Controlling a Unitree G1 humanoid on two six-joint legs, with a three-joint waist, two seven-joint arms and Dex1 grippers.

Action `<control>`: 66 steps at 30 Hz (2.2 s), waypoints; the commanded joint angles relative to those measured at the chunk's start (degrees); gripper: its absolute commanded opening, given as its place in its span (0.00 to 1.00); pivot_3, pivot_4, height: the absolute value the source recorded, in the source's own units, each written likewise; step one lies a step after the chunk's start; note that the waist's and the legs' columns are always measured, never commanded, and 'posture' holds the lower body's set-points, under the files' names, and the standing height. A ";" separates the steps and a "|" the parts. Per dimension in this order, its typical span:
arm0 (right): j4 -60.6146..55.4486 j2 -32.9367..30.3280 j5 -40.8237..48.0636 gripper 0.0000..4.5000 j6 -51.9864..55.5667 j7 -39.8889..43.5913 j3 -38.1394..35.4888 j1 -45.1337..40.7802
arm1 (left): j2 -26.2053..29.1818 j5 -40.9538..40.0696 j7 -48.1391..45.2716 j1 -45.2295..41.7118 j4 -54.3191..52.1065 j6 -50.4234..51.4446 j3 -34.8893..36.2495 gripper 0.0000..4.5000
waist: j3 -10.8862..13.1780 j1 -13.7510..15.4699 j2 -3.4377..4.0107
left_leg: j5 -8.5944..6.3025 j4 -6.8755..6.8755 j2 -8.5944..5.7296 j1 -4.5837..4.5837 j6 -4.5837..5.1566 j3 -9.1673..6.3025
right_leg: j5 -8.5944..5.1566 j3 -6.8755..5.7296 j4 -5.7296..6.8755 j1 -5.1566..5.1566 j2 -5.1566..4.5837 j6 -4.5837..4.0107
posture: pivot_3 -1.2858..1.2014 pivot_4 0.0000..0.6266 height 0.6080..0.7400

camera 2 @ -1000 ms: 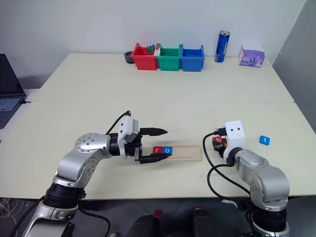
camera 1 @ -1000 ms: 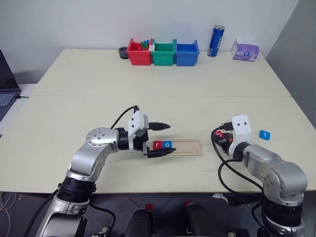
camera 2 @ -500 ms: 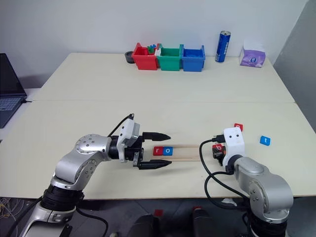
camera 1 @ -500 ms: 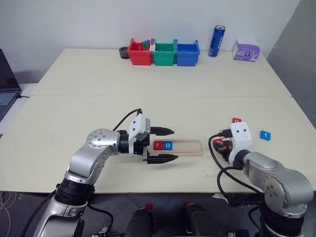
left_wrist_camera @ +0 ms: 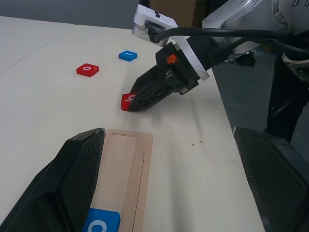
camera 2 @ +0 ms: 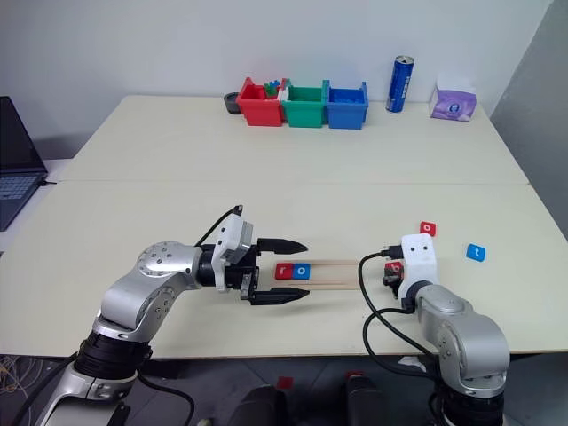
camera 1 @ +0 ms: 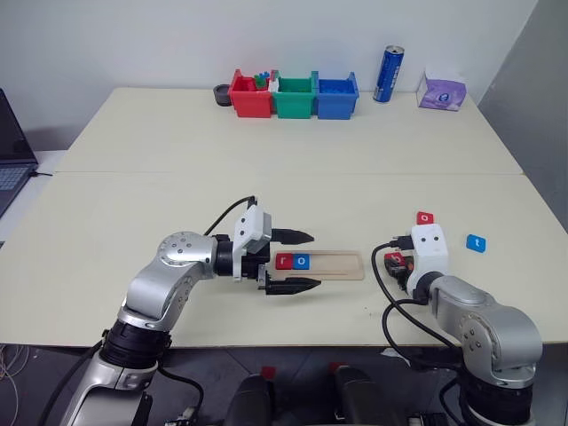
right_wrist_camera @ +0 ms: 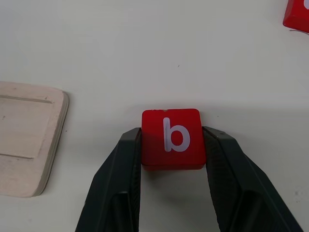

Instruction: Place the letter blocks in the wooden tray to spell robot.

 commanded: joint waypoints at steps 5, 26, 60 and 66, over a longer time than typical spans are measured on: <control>-1.12 0.76 0.01 0.84 0.47 0.36 0.13 0.62 | -0.35 0.07 0.95 -0.73 -0.29 -1.31 0.18 1.00 | 0.00 0.03 0.00 | 0.00 0.00 -0.01 0.00 0.00 -0.01 | 0.00 0.00 -0.01 0.02 0.00 0.00 | 0.52 0.24 1.00; 16.77 -33.67 6.18 0.99 -54.66 53.86 1.11 2.05 | -2.62 0.93 -0.24 -3.35 3.48 -3.96 -1.87 1.00 | 0.03 0.12 -0.03 | -0.03 -0.05 -0.01 0.03 0.05 -0.02 | 0.00 -0.15 -0.48 0.31 0.02 0.01 | 0.52 0.24 1.00; 60.40 -32.44 -3.19 0.99 -83.75 70.82 11.47 -13.25 | -2.41 1.40 -1.44 -3.29 0.85 -3.49 -4.46 1.00 | 0.04 0.24 -0.03 | -0.02 0.05 -0.02 0.31 0.03 0.03 | 0.20 -0.07 -0.36 0.53 -0.06 -0.21 | 0.52 0.24 1.00; 60.62 -32.67 -3.04 0.63 -83.63 71.65 11.07 -13.12 | -2.08 1.29 -1.35 -3.48 0.41 -2.86 -4.46 1.00 | 0.04 0.24 -0.03 | -0.01 0.06 -0.02 0.34 0.03 0.03 | 0.20 -0.06 -0.35 0.56 -0.07 -0.21 | 0.52 0.24 1.00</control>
